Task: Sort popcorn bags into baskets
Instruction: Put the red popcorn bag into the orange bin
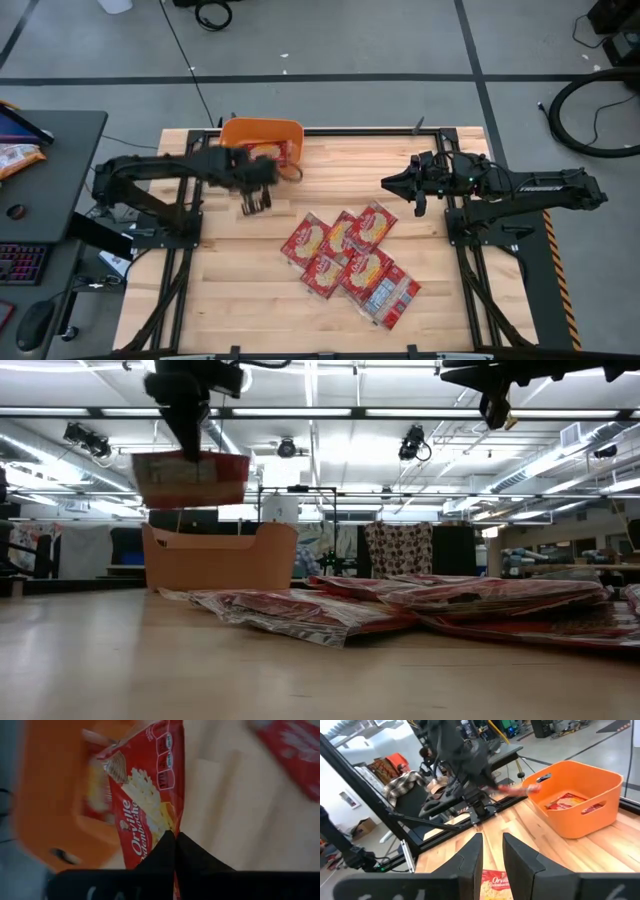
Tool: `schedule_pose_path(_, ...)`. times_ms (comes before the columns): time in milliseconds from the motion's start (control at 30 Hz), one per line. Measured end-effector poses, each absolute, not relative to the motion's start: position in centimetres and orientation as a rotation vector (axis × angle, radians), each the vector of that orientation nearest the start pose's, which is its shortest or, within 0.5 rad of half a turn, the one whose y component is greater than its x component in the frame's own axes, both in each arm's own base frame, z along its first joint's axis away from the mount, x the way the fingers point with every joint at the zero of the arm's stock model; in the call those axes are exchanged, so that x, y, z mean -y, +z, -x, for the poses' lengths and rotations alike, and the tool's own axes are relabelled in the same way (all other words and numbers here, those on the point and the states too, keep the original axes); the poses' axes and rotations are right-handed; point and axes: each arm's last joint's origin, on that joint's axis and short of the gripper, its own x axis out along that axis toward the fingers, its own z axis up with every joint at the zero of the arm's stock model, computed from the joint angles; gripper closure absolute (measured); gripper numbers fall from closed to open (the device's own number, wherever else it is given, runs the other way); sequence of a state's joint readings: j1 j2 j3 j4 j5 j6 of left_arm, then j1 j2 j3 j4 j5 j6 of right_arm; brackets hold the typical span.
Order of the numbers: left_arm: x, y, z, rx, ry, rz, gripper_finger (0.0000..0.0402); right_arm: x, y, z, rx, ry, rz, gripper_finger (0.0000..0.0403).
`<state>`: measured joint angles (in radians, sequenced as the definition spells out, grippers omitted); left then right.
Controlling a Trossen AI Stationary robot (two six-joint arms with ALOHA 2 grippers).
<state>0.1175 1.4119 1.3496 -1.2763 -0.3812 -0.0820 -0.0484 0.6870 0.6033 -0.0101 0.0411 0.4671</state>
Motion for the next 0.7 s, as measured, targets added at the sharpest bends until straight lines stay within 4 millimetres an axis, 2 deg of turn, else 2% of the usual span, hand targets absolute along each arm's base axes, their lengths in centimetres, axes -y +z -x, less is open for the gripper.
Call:
schedule_pose_path(200, -9.1, 31.8, -24.8, -1.281, 0.514, -0.191, 0.0401, 1.0, 30.0, -16.4, -0.069, -0.132, -0.467, 0.0324)
schedule_pose_path(333, -12.7, 31.0, -25.2, -1.256, 0.499, -0.187, 0.0401, 1.0, 30.0, -16.6, -0.066, -0.137, -0.476, 0.0324)
schedule_pose_path(600, -18.4, 26.8, -26.2, -1.351, 0.362, -0.19, 0.0401, 1.2, 29.9, -16.8, -0.049, -0.214, -0.527, 0.0324)
schedule_pose_path(700, -20.3, 24.8, -26.5, -1.385, 0.36, -0.156, 0.0385, 1.3, 29.9, -16.7, -0.039, -0.242, -0.544, 0.0324)
